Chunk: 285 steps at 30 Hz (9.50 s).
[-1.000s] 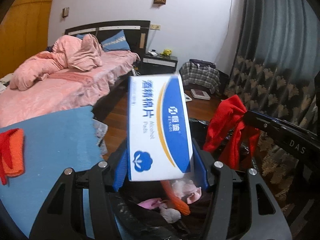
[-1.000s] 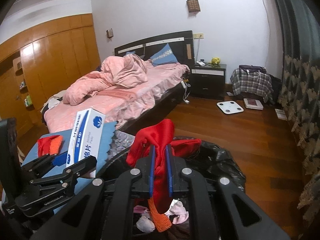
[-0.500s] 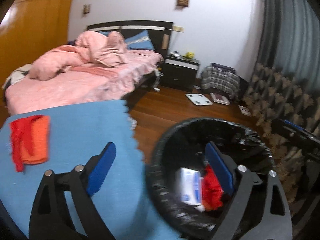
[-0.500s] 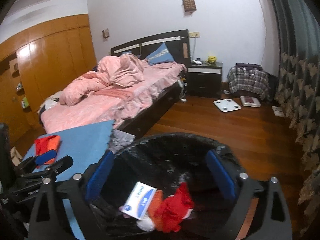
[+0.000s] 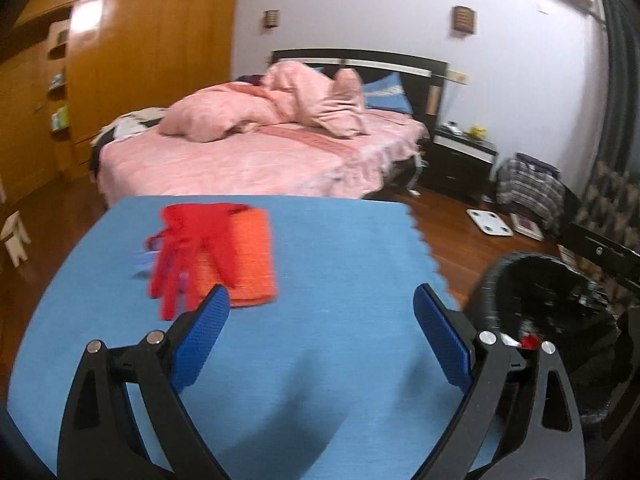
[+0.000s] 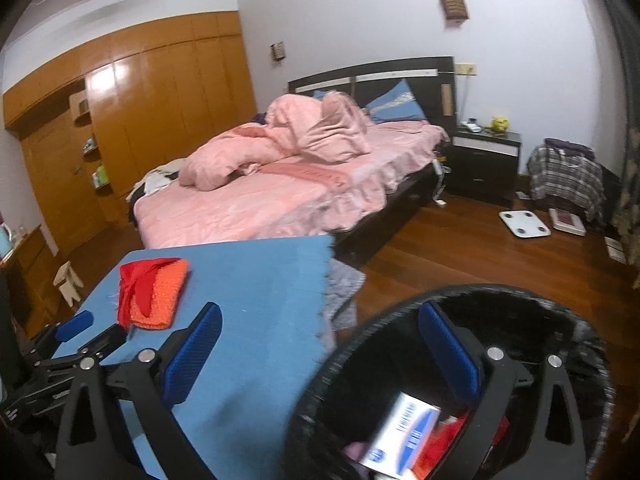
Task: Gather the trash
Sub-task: 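Grasp the second red glove on the orange sleeve with the left tool, then grasp and lift the orange mesh sleeve with the right tool while the left holds the glove, then carry the red glove and orange sleeve over the bin and open both tools, then move both open tools back toward the blue and red plastic bags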
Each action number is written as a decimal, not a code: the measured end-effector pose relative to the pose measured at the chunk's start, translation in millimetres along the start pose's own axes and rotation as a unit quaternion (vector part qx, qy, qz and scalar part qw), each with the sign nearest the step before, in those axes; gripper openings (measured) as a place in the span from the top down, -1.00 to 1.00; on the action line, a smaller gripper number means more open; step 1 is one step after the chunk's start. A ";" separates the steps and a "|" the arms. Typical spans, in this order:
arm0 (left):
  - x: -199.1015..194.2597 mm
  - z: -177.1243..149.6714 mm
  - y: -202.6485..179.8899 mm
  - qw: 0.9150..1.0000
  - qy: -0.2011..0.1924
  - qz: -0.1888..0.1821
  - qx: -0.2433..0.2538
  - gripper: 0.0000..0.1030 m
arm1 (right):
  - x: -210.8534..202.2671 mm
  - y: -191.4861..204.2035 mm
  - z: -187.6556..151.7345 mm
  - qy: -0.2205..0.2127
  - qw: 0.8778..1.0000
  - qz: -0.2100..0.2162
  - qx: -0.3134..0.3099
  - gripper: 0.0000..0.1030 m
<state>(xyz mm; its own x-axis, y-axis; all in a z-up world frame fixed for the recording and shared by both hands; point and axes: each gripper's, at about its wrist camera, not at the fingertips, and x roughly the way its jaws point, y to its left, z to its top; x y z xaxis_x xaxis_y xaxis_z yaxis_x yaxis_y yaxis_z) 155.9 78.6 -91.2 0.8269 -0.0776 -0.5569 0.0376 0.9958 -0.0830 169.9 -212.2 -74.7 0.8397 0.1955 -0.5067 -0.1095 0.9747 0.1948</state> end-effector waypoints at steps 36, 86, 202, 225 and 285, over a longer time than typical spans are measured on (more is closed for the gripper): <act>132.2 41.3 98.0 0.998 0.033 0.059 -0.015 0.74 | 152.0 113.7 7.4 0.067 0.995 0.041 -0.060 -0.88; 41.7 -18.6 186.5 0.987 0.023 0.121 -0.100 0.88 | 174.8 223.1 -62.6 0.153 0.972 0.120 -0.130 -0.35; -31.0 32.5 -48.9 0.997 -0.047 -0.058 0.007 0.88 | -19.7 35.8 -7.8 0.055 0.996 0.056 -0.037 0.45; -20.9 20.6 -216.7 0.976 -0.031 -0.193 0.098 0.87 | -81.2 -125.1 -47.1 0.064 0.994 -0.084 0.043 0.45; -24.5 50.0 19.1 0.999 -0.052 0.004 -0.009 -0.68 | 36.4 59.5 0.8 0.028 0.998 0.010 -0.051 -0.88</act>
<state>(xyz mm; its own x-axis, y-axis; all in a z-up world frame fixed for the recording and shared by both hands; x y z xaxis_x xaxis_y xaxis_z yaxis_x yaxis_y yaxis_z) 164.5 101.9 -37.8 0.8814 -0.0631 -0.4680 0.0215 0.9954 -0.0937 194.4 -147.2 -80.8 0.8065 0.2181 -0.5496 -0.1819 0.9759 0.1203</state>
